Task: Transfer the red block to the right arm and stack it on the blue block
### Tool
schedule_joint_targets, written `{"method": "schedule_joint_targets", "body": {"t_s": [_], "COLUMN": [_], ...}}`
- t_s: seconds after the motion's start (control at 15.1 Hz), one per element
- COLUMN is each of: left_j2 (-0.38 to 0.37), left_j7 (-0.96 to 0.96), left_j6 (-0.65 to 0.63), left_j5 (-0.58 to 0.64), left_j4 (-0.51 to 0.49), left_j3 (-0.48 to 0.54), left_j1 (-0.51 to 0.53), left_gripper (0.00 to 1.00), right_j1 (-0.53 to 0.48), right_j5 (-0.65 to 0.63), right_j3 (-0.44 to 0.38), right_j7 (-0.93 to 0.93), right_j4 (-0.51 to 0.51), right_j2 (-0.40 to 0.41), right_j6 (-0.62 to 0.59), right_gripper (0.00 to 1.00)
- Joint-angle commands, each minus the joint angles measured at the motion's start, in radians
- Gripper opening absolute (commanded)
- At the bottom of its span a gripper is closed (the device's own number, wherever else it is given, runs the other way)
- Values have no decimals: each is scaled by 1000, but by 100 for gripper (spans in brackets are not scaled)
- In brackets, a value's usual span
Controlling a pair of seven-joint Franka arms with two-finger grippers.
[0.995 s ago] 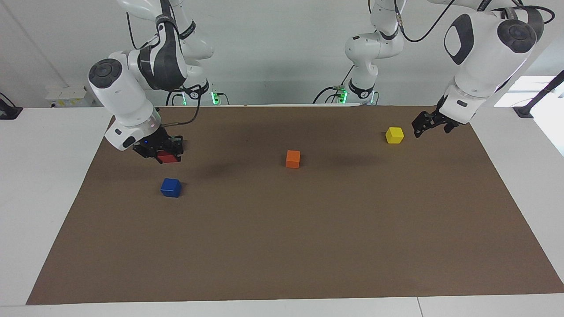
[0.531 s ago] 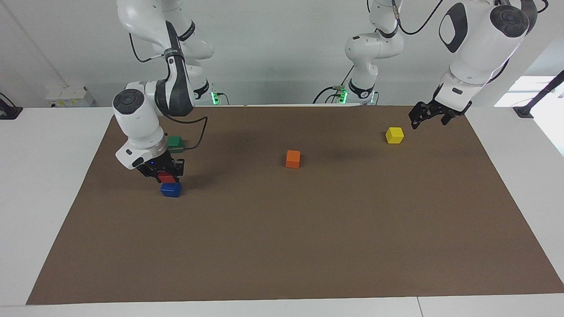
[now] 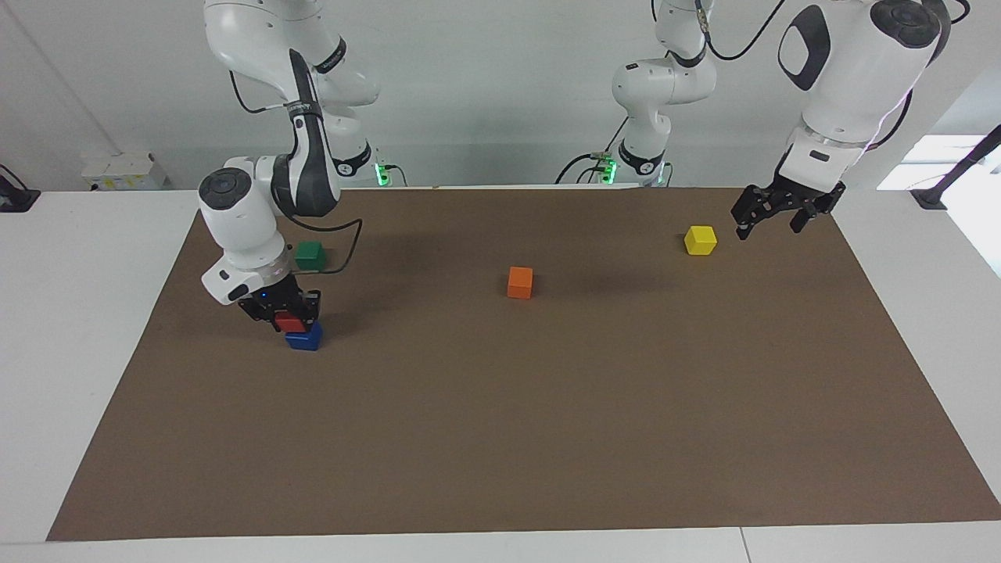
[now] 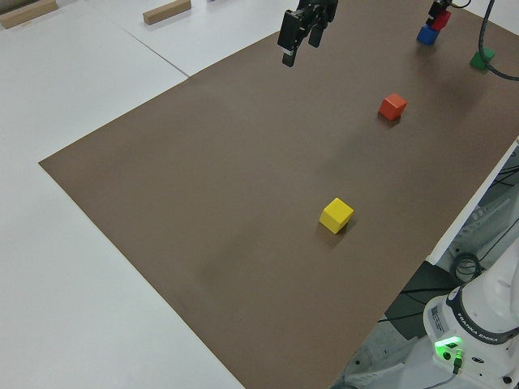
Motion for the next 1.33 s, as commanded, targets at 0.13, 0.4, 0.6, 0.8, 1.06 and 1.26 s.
{"method": "schedule_joint_targets", "body": {"t_s": [0.13, 0.4, 0.6, 0.8, 1.06, 1.26], "left_j2": [2, 2, 2, 4, 2, 1], "left_j7": [12, 6, 5, 2, 3, 3], "left_j6": [-22, -36, -49, -49, -49, -49], "left_j5": [-41, -79, -79, -73, -73, -75], "left_j4": [9, 15, 16, 21, 19, 18], "left_j3": [21, 18, 21, 17, 17, 17], "left_j1": [-23, -23, -23, -25, -25, -25], "left_gripper": [100, 100, 100, 100, 100, 100], "right_j1": [-13, -15, -16, -24, -33, -33], "right_j5": [-28, -28, -28, -28, -23, -23], "right_j3": [12, 12, 12, 14, 14, 14], "right_j7": [43, 57, 58, 63, 89, 89], "right_j4": [-42, -41, -43, -44, -43, -33], "right_j2": [-8, -8, -6, -6, -6, -6], "right_j6": [83, 86, 100, 101, 97, 83], "right_gripper": [0, 0, 0, 25, 100, 100]}}
